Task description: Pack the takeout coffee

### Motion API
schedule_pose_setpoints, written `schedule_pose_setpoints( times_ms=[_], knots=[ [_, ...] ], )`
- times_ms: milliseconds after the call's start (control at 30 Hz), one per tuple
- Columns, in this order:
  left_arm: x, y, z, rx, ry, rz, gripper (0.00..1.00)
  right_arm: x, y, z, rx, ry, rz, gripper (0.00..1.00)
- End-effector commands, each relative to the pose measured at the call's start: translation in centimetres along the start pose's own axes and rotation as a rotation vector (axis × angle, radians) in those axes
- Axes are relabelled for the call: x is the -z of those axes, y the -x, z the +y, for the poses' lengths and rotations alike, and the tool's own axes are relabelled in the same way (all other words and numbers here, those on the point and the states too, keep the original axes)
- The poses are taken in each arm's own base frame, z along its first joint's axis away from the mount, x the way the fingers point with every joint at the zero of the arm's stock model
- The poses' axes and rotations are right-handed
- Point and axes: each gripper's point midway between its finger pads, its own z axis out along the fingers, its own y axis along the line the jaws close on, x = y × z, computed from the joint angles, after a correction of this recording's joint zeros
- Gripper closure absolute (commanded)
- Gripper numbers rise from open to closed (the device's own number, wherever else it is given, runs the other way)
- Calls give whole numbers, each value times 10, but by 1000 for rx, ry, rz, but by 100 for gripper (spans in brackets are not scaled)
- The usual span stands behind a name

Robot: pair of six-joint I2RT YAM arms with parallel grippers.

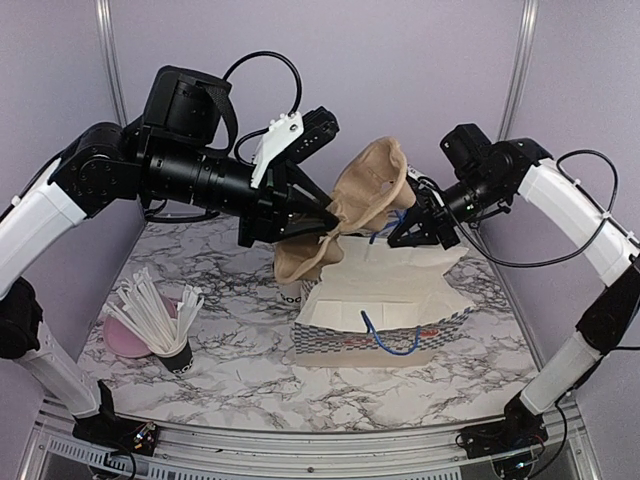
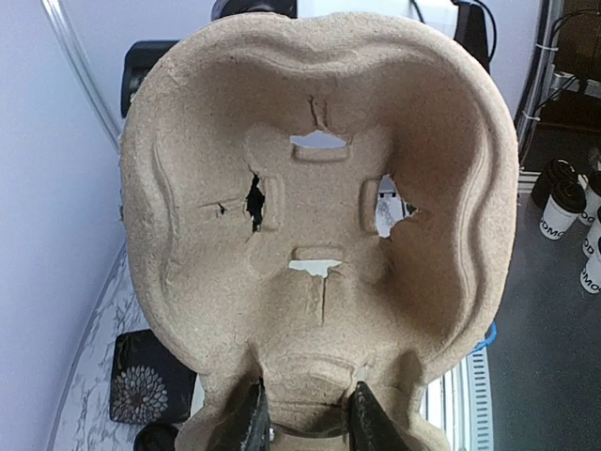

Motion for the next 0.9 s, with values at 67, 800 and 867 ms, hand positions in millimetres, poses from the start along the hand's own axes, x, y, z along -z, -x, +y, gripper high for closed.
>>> schedule_pose_setpoints(
  times_ms=[67, 800, 867],
  knots=[
    [-27, 40, -19, -88, -121, -175, 72, -5, 16, 21, 7, 118, -53, 100],
    [-115, -72, -16, -65, -65, 162, 73, -21, 12, 16, -6, 152, 8, 68],
    [-113, -83, -15, -61, -52, 195, 73, -14, 18, 12, 9, 133, -8, 58]
  ],
)
